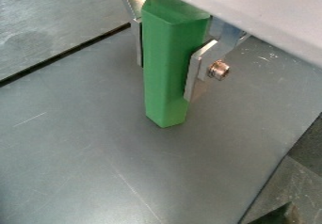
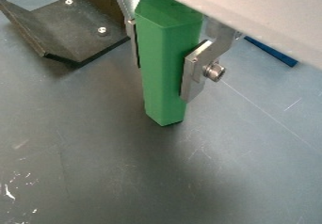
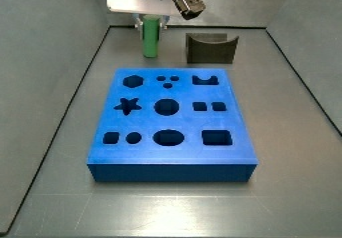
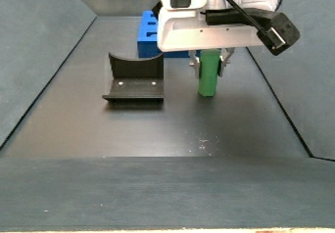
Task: Pick up the hexagon object. Move up. Move to above the board. Insert the hexagon object.
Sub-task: Pick up the hexagon object.
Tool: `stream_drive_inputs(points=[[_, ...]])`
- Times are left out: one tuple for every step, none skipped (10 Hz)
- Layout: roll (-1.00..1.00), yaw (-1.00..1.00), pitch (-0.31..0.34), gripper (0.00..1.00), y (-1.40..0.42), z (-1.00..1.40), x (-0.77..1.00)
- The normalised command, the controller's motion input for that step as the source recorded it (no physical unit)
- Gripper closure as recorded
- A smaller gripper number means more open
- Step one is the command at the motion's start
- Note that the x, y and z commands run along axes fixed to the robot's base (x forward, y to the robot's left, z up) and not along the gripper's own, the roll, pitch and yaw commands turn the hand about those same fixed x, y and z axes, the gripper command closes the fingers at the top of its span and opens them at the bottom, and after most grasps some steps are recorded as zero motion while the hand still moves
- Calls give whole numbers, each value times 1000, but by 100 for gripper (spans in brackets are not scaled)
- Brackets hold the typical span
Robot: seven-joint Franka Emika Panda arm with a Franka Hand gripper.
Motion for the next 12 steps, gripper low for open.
stream_drive_inputs(points=[[306, 0, 0, 100, 120, -60, -77], [29, 0, 0, 100, 0, 0, 0], [0, 0, 0, 100, 0, 0, 0], [0, 0, 0, 100, 0, 0, 0], [0, 0, 0, 100, 0, 0, 0], [0, 0, 0, 100, 0, 0, 0], [0, 0, 0, 100, 0, 0, 0], [0, 0, 0, 100, 0, 0, 0], [0, 0, 0, 100, 0, 0, 0], [0, 0, 0, 100, 0, 0, 0], [0, 0, 0, 100, 0, 0, 0], [0, 0, 0, 100, 0, 0, 0]])
